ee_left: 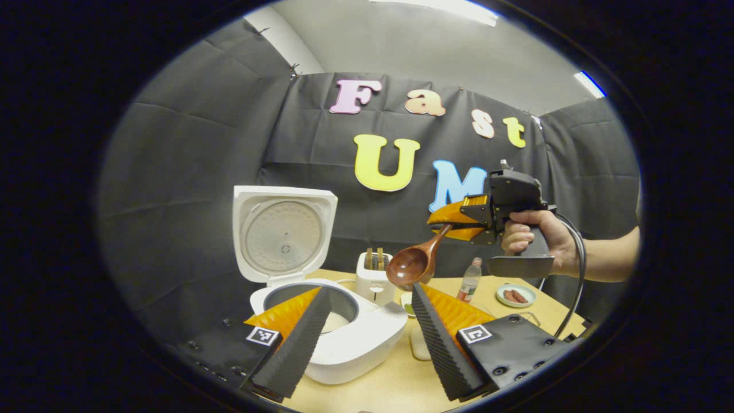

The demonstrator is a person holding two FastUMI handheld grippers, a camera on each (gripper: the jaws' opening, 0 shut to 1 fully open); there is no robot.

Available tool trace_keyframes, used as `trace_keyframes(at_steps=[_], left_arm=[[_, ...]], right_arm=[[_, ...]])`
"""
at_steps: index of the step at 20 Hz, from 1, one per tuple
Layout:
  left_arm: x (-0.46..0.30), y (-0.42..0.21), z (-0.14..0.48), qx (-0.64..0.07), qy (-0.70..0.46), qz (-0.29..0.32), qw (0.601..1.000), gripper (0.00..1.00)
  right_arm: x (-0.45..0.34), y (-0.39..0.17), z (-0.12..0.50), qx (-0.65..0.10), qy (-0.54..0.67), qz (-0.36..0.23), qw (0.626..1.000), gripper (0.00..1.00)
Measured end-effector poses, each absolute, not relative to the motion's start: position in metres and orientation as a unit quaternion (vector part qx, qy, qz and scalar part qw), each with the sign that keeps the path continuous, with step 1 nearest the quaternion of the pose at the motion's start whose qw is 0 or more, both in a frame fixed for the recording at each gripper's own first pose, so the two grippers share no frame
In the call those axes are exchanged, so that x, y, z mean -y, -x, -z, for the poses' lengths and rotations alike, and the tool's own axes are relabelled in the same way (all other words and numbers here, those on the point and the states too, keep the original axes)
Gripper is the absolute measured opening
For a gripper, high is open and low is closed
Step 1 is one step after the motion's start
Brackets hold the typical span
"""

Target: Close the left gripper, press the button to open the rice cooker; take a wooden spoon from the chopstick holder with the right hand, scoop a spoonful of rice and pour it into the rice cooker, then put the wooden spoon back into the chopstick holder.

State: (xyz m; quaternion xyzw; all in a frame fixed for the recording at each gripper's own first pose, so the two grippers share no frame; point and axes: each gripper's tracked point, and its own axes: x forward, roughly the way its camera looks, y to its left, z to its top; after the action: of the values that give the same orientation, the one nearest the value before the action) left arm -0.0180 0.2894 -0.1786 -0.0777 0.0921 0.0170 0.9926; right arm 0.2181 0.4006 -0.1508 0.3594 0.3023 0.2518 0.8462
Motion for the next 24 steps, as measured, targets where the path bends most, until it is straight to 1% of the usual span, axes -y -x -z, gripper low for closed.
trace_keyframes(at_steps=[1,3,4,5,6,7,8,9,10,11,13,15,17,18,20,21,24], left_arm=[[-0.283,0.015,0.177,-0.092,0.074,-0.010,0.993,0.96],[-0.271,0.010,0.173,-0.090,0.067,0.006,0.994,1.00],[-0.265,0.006,0.170,-0.089,0.064,0.013,0.994,0.96],[-0.259,0.003,0.168,-0.089,0.062,0.019,0.994,0.96],[-0.256,0.000,0.168,-0.090,0.059,0.022,0.994,0.98],[-0.251,-0.003,0.168,-0.091,0.059,0.026,0.994,0.96],[-0.246,-0.005,0.168,-0.093,0.061,0.030,0.993,0.98],[-0.242,-0.007,0.168,-0.094,0.064,0.033,0.993,0.96],[-0.236,-0.009,0.170,-0.097,0.065,0.038,0.992,0.98],[-0.231,-0.012,0.173,-0.101,0.062,0.043,0.992,0.96],[-0.220,-0.015,0.179,-0.109,0.056,0.054,0.991,0.96],[-0.212,-0.020,0.181,-0.113,0.052,0.058,0.991,0.98],[-0.205,-0.024,0.178,-0.111,0.055,0.060,0.991,0.96],[-0.202,-0.026,0.176,-0.110,0.056,0.060,0.990,0.98],[-0.197,-0.030,0.174,-0.110,0.055,0.059,0.991,0.96],[-0.195,-0.032,0.171,-0.108,0.053,0.057,0.991,0.98],[-0.187,-0.032,0.167,-0.108,0.048,0.054,0.992,0.96]], right_arm=[[-0.381,-0.216,0.152,-0.300,-0.362,-0.240,0.849,0.08],[-0.350,-0.211,0.154,-0.297,-0.369,-0.217,0.854,0.08],[-0.335,-0.207,0.154,-0.296,-0.372,-0.206,0.855,0.08],[-0.319,-0.206,0.153,-0.293,-0.374,-0.197,0.858,0.08],[-0.306,-0.204,0.153,-0.288,-0.373,-0.189,0.861,0.08],[-0.292,-0.203,0.153,-0.284,-0.371,-0.180,0.865,0.08],[-0.279,-0.199,0.153,-0.280,-0.368,-0.171,0.870,0.08],[-0.265,-0.197,0.153,-0.277,-0.365,-0.163,0.874,0.09],[-0.253,-0.192,0.154,-0.274,-0.362,-0.154,0.878,0.09],[-0.241,-0.189,0.153,-0.272,-0.361,-0.146,0.880,0.09],[-0.217,-0.184,0.152,-0.265,-0.361,-0.132,0.884,0.08],[-0.195,-0.176,0.153,-0.258,-0.354,-0.116,0.891,0.08],[-0.173,-0.173,0.156,-0.254,-0.343,-0.103,0.899,0.08],[-0.165,-0.170,0.159,-0.253,-0.338,-0.097,0.901,0.08],[-0.149,-0.164,0.165,-0.253,-0.328,-0.083,0.906,0.08],[-0.139,-0.162,0.169,-0.252,-0.320,-0.072,0.910,0.08],[-0.103,-0.153,0.189,-0.251,-0.280,-0.027,0.926,0.08]])
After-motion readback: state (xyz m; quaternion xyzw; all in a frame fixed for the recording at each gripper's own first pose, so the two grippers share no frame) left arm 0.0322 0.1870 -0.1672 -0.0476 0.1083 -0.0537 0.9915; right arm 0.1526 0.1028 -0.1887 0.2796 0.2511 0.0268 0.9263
